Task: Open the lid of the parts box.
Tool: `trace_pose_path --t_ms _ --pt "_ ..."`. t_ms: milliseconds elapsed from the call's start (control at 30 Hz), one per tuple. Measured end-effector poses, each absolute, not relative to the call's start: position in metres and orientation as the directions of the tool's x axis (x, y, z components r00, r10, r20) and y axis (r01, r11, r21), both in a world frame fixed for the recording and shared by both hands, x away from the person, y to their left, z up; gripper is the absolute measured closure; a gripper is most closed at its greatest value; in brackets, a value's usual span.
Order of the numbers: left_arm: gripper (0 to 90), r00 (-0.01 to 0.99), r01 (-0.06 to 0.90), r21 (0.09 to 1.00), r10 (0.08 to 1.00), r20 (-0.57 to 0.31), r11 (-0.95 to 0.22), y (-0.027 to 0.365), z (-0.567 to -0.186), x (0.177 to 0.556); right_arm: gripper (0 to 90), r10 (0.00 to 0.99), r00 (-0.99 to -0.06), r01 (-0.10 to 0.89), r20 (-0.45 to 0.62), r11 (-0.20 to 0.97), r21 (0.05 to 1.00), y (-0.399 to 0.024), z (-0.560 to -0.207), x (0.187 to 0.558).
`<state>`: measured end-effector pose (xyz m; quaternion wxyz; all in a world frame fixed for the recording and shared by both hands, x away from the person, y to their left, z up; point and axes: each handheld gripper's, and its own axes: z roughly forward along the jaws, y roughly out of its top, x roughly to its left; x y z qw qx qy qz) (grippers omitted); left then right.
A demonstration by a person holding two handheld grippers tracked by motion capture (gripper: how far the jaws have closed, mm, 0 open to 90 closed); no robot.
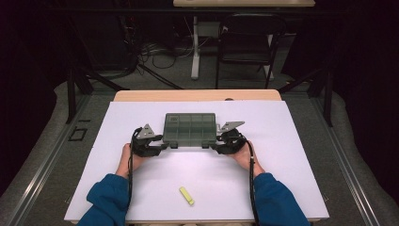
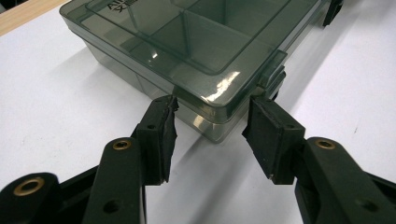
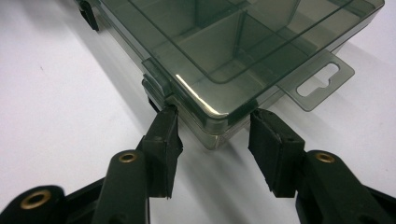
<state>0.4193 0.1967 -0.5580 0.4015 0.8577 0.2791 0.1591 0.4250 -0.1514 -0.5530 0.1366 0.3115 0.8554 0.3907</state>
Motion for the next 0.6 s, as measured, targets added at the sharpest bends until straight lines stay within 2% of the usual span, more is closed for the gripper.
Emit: trace_pose_path --t_ms 167,600 --pt "47.5 0.784 0.344 0.785 0.618 0.063 -0.516 0.1981 -0.5560 0.4188 51.1 0.629 -0.778 0.423 0.016 0.504 0.754 -0.1514 -0.5527 0.4246" --pt "50.7 0.788 0.342 0.790 0.613 0.054 -0.509 0.1978 -0.5565 0.4187 50.5 0.633 -0.774 0.424 0.023 0.491 0.761 -0.1516 -0.5525 0.4246"
